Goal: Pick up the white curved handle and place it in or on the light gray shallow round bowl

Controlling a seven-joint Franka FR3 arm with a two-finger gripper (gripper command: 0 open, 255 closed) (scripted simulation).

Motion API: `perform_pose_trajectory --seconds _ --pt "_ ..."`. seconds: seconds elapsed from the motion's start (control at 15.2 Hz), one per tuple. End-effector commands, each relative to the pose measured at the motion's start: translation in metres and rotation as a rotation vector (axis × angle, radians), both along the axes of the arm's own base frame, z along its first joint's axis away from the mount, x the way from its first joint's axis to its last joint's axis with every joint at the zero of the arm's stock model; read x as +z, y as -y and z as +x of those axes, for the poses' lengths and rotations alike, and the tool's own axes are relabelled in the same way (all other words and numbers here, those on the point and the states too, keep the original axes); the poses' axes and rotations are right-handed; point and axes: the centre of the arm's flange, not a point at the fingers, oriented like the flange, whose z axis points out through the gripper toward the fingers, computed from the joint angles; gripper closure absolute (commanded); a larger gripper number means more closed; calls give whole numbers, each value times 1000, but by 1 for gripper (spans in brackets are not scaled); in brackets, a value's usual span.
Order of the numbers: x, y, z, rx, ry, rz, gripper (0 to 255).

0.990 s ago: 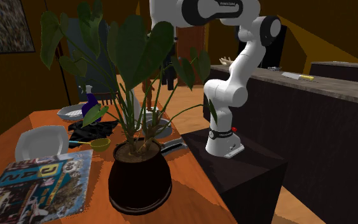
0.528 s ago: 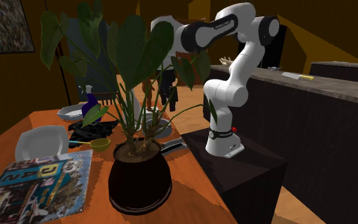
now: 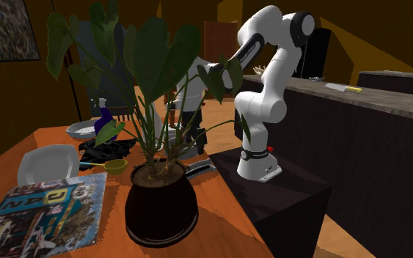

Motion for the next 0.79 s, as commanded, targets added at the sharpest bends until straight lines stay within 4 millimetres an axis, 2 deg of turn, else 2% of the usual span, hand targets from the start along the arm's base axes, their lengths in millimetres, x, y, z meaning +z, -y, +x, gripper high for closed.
perform_pose_trajectory --seconds 0.0,0.13,0.59,0.73 --pt "-28 1 -2 30 4 11 0" --pt "-50 2 -2 54 4 20 0" --pt "-86 -1 -4 54 4 20 0" --pt "-89 -1 -4 54 4 20 0"
